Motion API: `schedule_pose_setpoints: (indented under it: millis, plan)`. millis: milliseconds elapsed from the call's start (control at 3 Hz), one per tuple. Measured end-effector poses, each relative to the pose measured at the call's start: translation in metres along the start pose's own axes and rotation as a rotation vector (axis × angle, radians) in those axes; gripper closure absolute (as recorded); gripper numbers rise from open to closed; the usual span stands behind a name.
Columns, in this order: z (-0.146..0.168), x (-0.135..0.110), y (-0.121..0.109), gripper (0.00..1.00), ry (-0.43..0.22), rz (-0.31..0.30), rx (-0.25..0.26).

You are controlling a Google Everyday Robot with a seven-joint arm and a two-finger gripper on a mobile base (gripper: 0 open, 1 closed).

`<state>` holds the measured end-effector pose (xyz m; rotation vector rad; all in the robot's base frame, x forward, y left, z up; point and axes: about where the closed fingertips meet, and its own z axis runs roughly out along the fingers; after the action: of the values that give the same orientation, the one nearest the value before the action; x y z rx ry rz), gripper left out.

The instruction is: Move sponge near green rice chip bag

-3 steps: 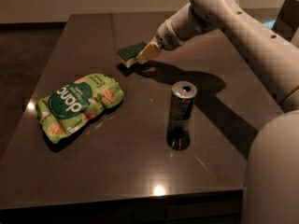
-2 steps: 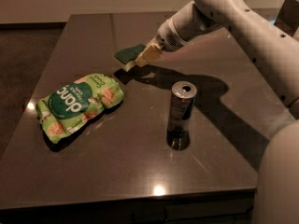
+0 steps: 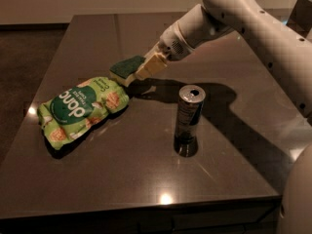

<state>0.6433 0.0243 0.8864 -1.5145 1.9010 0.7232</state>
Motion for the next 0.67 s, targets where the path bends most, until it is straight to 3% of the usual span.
schedule_pose_setpoints:
  millis: [333,667]
  plan:
    - [0.0062,0.0016,0.0149,0.63,0.003,-0.016,-0.047]
    - [0.0100,0.0017,0.0178,0.32,0.004,-0.018,-0.060]
